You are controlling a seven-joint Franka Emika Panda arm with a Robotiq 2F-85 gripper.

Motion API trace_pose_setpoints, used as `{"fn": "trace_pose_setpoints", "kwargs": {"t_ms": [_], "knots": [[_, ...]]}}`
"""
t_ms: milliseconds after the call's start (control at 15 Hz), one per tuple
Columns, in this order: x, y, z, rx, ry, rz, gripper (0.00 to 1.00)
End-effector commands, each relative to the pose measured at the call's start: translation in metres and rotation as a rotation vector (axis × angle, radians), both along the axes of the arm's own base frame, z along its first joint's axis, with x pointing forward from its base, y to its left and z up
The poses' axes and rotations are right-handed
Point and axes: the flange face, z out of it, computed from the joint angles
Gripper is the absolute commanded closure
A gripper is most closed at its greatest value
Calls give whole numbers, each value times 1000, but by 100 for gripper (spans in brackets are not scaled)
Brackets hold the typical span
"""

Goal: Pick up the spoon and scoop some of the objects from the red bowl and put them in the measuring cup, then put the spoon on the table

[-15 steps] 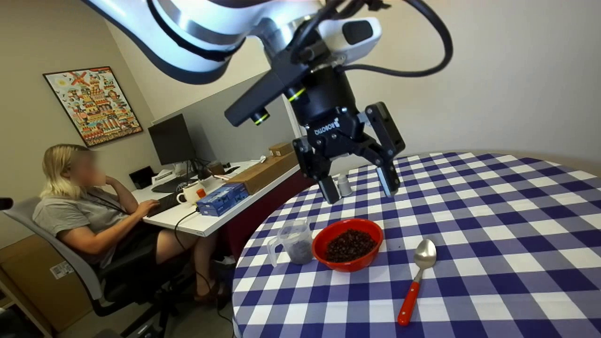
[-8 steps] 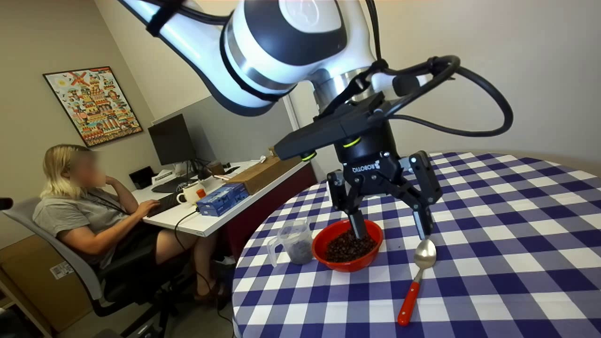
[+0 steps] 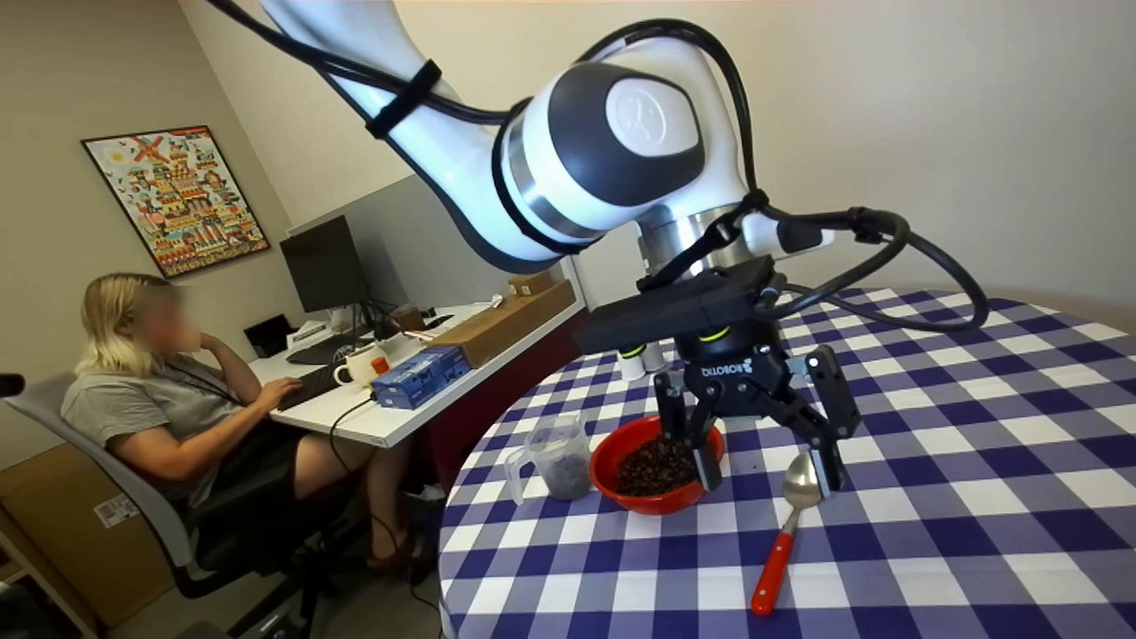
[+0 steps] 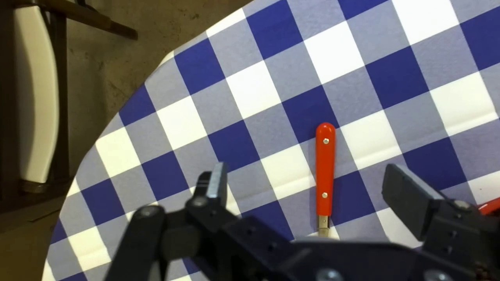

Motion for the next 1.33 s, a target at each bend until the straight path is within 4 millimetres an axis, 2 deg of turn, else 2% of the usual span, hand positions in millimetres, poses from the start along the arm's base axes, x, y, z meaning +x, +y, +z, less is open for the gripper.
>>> {"fn": "trace_pose_setpoints", "kwargs": {"t_ms": [0,533,1067,1267], "knots": [[5,-3,-25,48,10,8,0],[2,-4,-68,94,52,1,0],[17,8,-103,95,73,39,0],[20,6,-113,92,82,33,0]]}}
